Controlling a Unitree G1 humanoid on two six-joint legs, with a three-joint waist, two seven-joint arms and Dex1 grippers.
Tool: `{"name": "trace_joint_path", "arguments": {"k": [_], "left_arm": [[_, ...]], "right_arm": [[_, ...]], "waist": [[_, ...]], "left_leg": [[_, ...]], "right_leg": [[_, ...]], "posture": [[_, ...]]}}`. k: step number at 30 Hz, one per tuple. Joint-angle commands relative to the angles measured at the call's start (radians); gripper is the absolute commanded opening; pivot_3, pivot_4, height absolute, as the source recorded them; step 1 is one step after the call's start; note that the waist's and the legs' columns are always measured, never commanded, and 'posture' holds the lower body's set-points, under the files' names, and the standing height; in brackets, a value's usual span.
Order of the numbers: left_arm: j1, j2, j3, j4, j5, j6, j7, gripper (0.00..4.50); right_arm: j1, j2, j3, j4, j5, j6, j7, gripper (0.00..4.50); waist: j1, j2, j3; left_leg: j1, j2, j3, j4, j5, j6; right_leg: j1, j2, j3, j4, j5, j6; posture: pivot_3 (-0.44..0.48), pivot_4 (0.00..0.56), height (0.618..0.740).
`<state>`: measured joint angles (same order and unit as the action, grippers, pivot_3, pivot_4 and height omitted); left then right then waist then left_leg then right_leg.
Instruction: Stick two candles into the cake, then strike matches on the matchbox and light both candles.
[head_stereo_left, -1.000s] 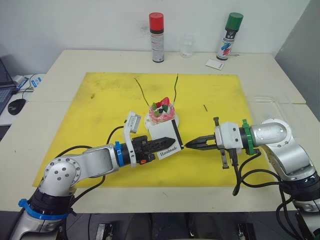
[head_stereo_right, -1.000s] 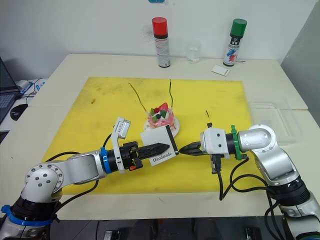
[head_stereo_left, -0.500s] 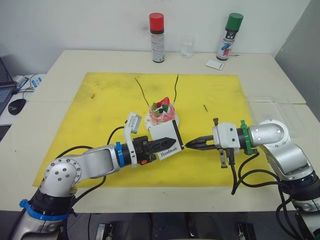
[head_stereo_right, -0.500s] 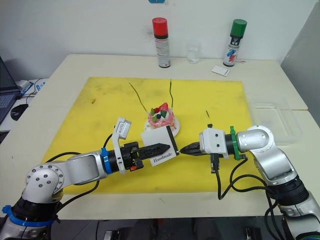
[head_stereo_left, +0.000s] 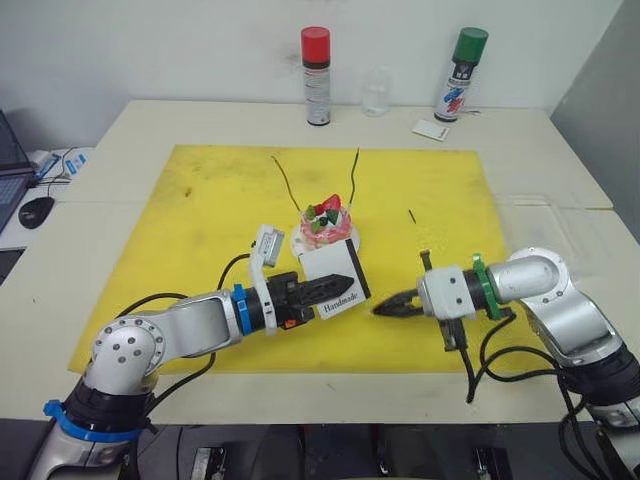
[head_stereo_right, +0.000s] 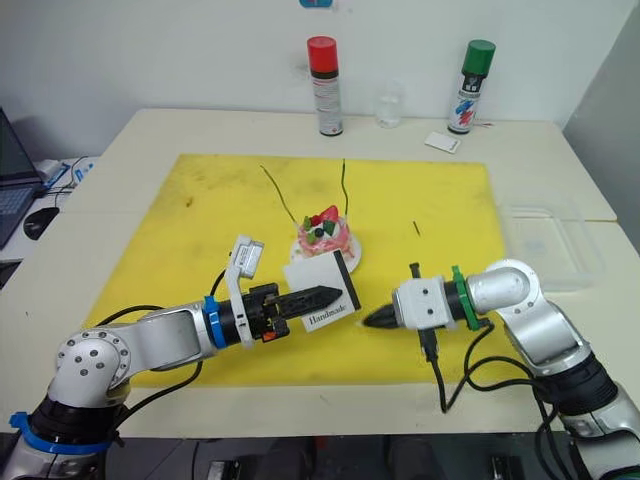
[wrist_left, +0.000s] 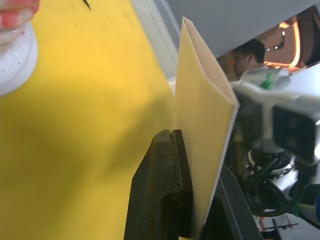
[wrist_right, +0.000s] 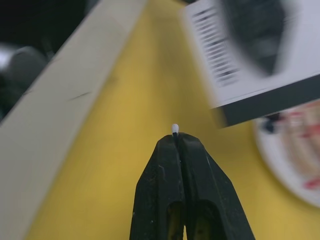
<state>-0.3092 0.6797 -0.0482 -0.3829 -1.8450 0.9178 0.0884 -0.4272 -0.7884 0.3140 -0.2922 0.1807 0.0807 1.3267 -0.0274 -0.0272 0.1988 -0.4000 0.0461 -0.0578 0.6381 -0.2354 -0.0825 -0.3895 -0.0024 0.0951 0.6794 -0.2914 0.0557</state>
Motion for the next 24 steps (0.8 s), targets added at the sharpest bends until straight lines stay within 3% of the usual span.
{"name": "trace_joint_path", "arguments": {"k": [1,7,11,24], "left_arm": [[0.002,0.005,0.061,0.003,-0.047,-0.029,0.013,0.00],[0.052,0.050,0.079,-0.027,-0.034,0.002,-0.012,0.00],[0.045,0.019,0.041,-0.046,0.029,0.005,-0.021,0.00],[0.025,-0.009,0.024,-0.051,0.031,0.010,-0.015,0.00]], "right_arm": [[0.008,-0.049,-0.027,-0.063,0.048,0.028,0.050,0.02],[-0.065,0.005,-0.097,-0.005,0.087,0.053,-0.019,0.02],[-0.090,0.053,-0.086,-0.021,0.085,0.064,-0.058,0.02],[-0.108,0.072,-0.087,-0.030,0.082,0.073,-0.099,0.02]], "waist": [[0.000,0.000,0.000],[-0.011,0.000,0.000],[-0.003,0.000,0.000],[-0.004,0.000,0.000]], "left_leg": [[0.000,0.000,0.000,0.001,0.000,0.000],[0.001,0.000,0.001,0.005,0.000,0.000],[0.001,0.000,0.001,0.006,0.000,0.000],[0.000,0.000,0.000,0.006,0.000,0.000]], "right_leg": [[0.000,0.000,0.000,0.000,0.000,0.000],[0.001,0.001,0.002,0.001,0.002,0.002],[0.002,0.001,0.002,0.001,0.002,0.003],[0.002,0.001,0.001,0.001,0.002,0.003]], "posture": [[0.000,0.150,0.740],[0.000,0.150,0.740],[0.000,0.150,0.740],[0.000,0.150,0.740]]}}
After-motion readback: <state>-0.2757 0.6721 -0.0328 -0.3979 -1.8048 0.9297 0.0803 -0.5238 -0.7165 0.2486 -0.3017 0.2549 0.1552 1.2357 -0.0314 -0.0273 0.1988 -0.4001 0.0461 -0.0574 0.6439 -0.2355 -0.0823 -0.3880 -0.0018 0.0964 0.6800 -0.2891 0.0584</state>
